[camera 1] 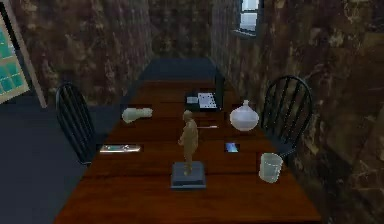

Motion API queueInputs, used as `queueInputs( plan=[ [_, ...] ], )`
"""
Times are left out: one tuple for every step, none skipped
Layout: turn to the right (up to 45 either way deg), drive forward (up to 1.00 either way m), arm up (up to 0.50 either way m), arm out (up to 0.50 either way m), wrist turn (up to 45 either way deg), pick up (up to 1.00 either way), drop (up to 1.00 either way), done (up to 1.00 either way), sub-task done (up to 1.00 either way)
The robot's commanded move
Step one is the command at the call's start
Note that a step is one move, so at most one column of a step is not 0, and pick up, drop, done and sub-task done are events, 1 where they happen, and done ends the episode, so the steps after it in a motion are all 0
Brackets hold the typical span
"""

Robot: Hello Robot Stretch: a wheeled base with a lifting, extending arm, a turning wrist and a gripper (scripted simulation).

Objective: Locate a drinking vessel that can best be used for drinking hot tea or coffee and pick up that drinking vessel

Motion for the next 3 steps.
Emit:
queueInputs(
  plan=[
    [-45.0, 0.00, 0.00, 0.00, 0.0, 0.00, 0.00, 0.00, 0.00],
    [-18.0, 0.00, 0.00, 0.00, 0.0, 0.00, 0.00, 0.00, 0.00],
    [0.0, 0.00, 0.50, 0.00, 0.0, 0.00, 0.00, 0.00, 0.00]
  ],
)
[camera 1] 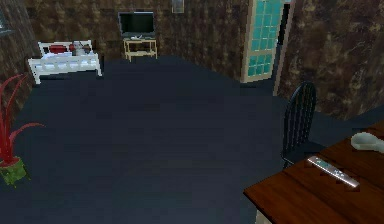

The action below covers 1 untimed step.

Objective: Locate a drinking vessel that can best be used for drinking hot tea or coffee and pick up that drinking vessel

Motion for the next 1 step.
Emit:
queueInputs(
  plan=[
    [0.0, 0.00, 0.38, 0.00, 0.0, 0.00, 0.00, 0.00, 0.00]
  ],
)
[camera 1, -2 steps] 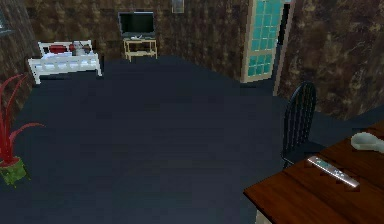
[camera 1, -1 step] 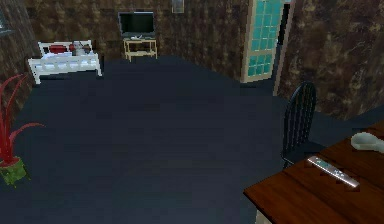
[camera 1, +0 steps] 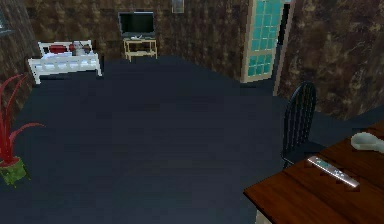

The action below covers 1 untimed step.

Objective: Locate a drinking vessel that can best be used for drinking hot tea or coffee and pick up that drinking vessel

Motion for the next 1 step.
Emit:
queueInputs(
  plan=[
    [0.0, 0.00, 0.00, 0.42, 0.0, 0.00, 0.00, 0.00, 0.00]
  ],
)
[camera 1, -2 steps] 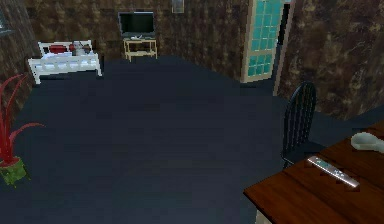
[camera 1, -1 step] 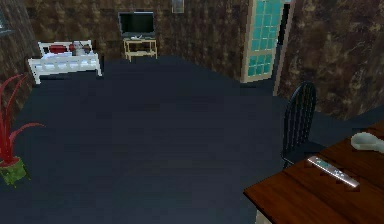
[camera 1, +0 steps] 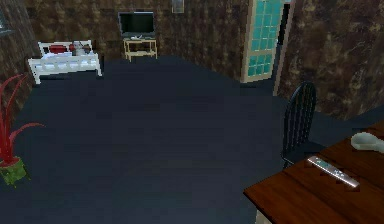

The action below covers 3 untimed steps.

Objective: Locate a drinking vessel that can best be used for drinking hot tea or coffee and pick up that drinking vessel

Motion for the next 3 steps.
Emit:
queueInputs(
  plan=[
    [0.0, 0.00, 0.00, 0.00, 45.0, 0.00, 0.00, 0.00, 0.00],
    [0.0, 0.00, 0.00, 0.00, 45.0, 0.00, 0.00, 0.00, 0.00],
    [0.0, 0.00, 0.00, 0.00, 45.0, 0.00, 0.00, 0.00, 0.00]
  ],
)
